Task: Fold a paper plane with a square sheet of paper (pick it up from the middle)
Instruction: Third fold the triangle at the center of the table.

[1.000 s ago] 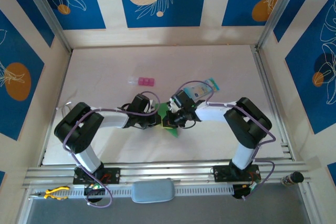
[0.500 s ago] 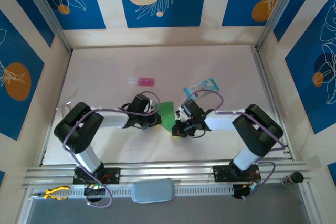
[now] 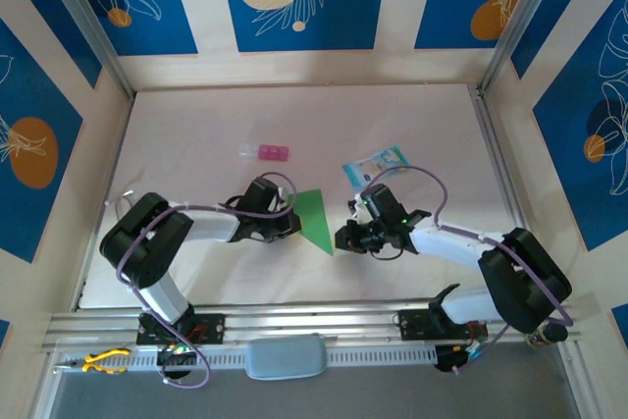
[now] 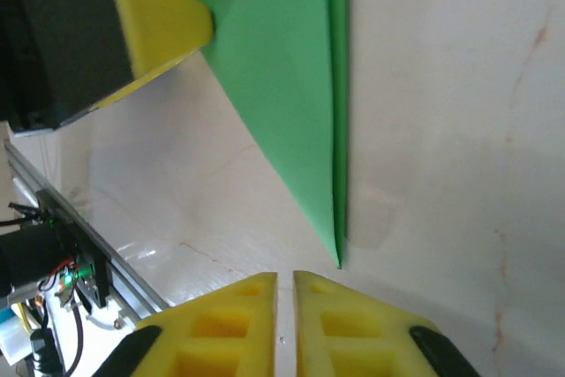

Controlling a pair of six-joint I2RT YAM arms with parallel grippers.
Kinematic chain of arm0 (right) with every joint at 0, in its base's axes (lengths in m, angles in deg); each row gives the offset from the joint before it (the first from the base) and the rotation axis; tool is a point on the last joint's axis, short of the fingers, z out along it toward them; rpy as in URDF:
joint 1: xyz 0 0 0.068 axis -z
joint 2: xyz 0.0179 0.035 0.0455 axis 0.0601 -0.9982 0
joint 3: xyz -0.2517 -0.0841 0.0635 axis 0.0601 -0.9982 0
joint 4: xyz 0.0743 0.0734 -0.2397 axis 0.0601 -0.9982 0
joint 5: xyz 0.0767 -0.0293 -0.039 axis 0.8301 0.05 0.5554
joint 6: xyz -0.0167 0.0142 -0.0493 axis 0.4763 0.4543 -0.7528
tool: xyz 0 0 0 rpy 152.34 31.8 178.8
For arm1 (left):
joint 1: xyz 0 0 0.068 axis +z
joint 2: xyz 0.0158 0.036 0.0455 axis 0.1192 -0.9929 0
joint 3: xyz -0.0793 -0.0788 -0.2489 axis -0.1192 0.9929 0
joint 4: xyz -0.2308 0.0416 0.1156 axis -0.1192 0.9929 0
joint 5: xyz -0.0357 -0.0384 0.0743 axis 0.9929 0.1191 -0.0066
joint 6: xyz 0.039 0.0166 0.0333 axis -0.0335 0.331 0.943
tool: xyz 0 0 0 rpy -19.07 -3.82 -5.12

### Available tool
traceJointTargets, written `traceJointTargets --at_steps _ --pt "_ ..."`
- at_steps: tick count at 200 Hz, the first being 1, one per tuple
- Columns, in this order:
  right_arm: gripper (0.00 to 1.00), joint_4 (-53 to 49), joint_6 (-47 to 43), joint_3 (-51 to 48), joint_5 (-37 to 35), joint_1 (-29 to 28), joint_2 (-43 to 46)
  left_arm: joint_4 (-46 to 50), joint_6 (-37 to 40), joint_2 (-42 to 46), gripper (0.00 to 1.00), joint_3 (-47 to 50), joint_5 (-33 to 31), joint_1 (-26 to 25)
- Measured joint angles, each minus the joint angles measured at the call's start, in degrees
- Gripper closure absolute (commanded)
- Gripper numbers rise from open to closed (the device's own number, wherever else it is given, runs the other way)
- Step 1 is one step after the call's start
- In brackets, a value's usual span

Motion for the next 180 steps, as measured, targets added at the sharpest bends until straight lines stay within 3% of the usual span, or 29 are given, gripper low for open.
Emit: traceJointTargets --at_steps 24,87,133,180 --pt "0.72 -0.79 1.01 1.36 -2.58 0.09 -0.76 0.02 -1.27 1.25 0.98 1.07 -1.38 -0.20" --pt "0.61 -1.42 4.96 2.89 -8.57 -0.76 -1.75 -0.17 -4.24 3.76 0.97 3.30 -4.59 -0.57" --pt "0.64 -2.54 5.40 4.13 -11.02 -2.38 -3.37 -0.24 -4.48 3.76 0.96 3.30 -4.68 -0.57" --pt "0.63 0.90 1.49 5.18 -23.39 -12.07 -4.02 0.02 -4.39 4.09 0.95 3.30 -5.09 -0.68"
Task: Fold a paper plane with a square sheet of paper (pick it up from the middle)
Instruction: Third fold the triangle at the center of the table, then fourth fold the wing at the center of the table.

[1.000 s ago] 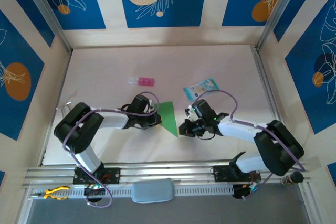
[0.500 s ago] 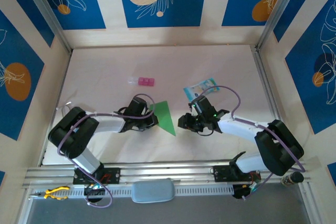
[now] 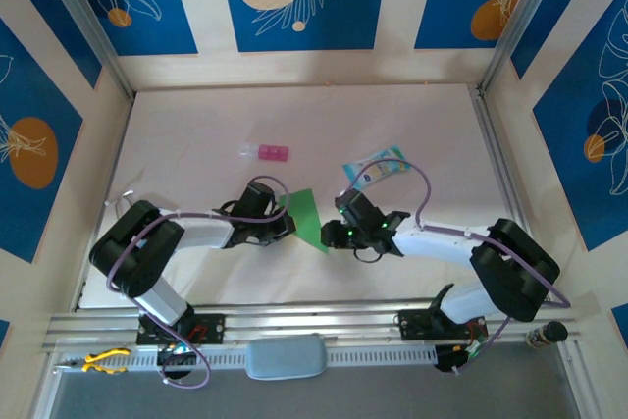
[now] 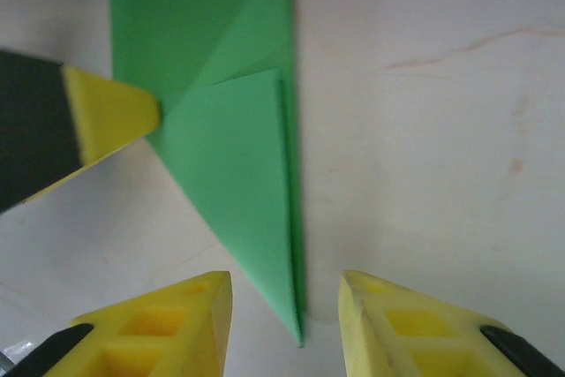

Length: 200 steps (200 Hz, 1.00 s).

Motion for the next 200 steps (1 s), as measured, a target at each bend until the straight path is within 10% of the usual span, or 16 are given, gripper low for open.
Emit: traceJointTargets --at_steps 200 --pt "0.65 1.66 1.75 3.13 12.83 8.68 -6.73 9.11 5.86 8.66 0.70 -1.68 -2.05 3.89"
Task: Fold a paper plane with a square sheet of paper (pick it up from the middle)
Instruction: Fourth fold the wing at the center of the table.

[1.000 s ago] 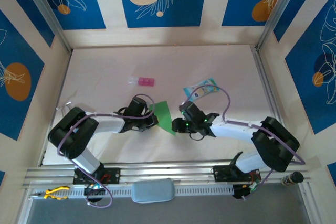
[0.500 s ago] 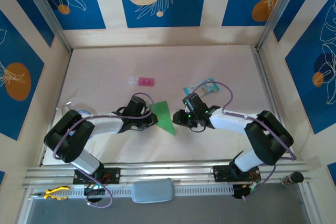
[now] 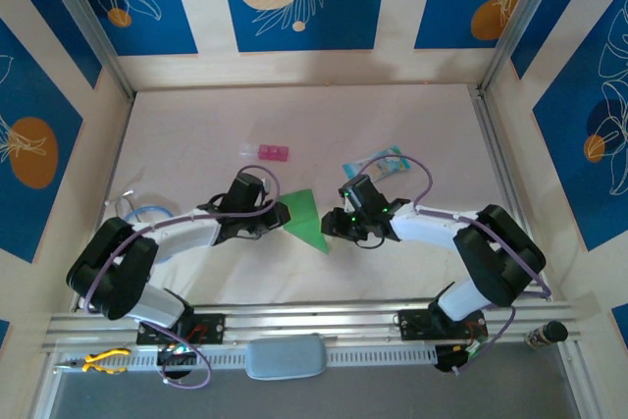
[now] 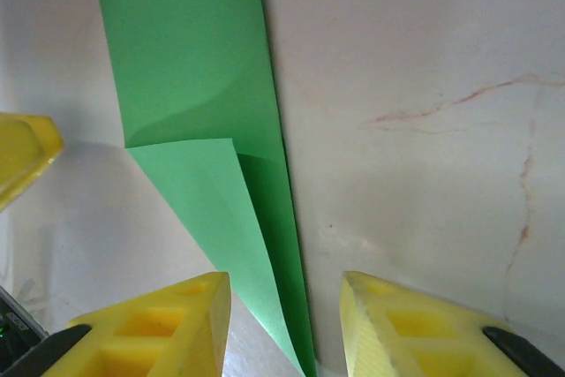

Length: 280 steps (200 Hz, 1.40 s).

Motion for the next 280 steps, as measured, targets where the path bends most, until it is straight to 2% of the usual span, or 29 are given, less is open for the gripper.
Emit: traceJointTargets --at_steps 75,95,124,156,185,221,280 --pt "0.70 -0.15 -4.17 6.51 3.61 0.20 -7.28 -0.09 0.13 -0.55 0.70 0.00 3.02 2.54" --pt "0.74 -0.13 -5.05 7.41 4.46 0.59 -8.59 -0.28 0.11 -0.55 0.71 0.00 3.43 2.73" --pt "0.86 -0.13 -6.47 7.67 5.25 0.94 -9.11 -0.31 0.04 -0.55 0.71 0.02 3.67 2.93" --pt "0.91 0.04 -6.75 7.72 6.14 1.03 -9.11 -0.28 -0.07 -0.52 0.71 0.15 4.07 3.28" --pt "0.94 0.24 -6.97 7.69 6.84 1.27 -8.90 -0.28 -0.07 -0.55 0.67 0.15 4.57 4.24" --pt "0.97 3.67 -6.67 6.36 9.84 1.95 -7.43 -0.35 -0.24 -1.14 0.58 0.07 5.97 5.66" --pt "1.00 10.84 -4.70 1.73 14.80 4.07 -4.09 -1.86 -1.99 -3.54 0.54 -0.17 8.22 6.58"
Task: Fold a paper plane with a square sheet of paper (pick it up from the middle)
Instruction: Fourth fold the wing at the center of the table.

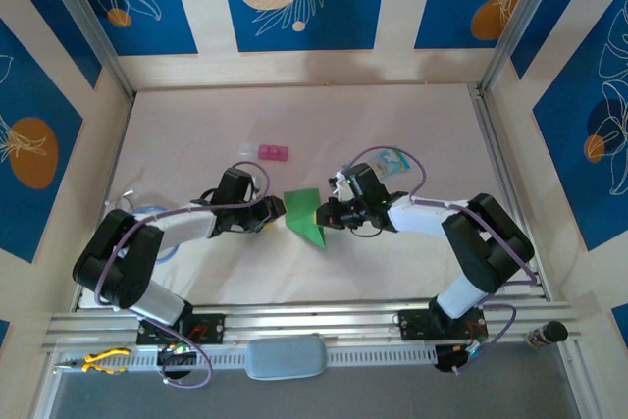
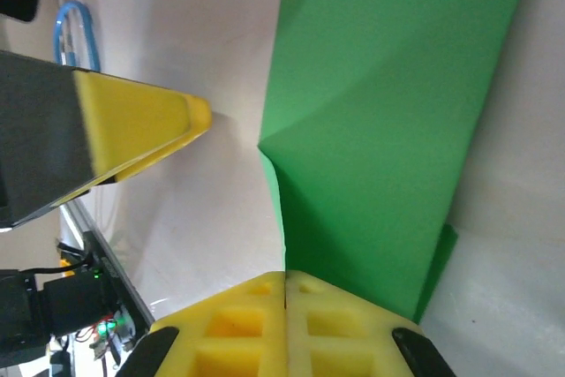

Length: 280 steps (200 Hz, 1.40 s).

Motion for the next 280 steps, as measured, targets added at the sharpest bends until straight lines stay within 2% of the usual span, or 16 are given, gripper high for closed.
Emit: traceJointTargets --at_steps 73,132,227,280 --pt "1.00 5.95 2.32 -3.15 3.19 1.42 1.66 -3.63 -2.01 -3.56 0.54 -0.70 2.84 0.07" --pt "1.00 7.10 2.56 -3.21 3.63 1.73 2.21 -6.73 -3.15 -6.95 0.57 -1.92 4.70 0.07" --pt "1.00 7.63 2.51 -4.28 3.61 1.88 2.21 -10.51 -5.49 -9.77 0.84 -2.32 5.68 0.09" --pt "0.97 7.08 2.49 -4.28 3.32 1.99 2.21 -10.49 -5.42 -9.75 0.94 -2.32 4.83 0.09"
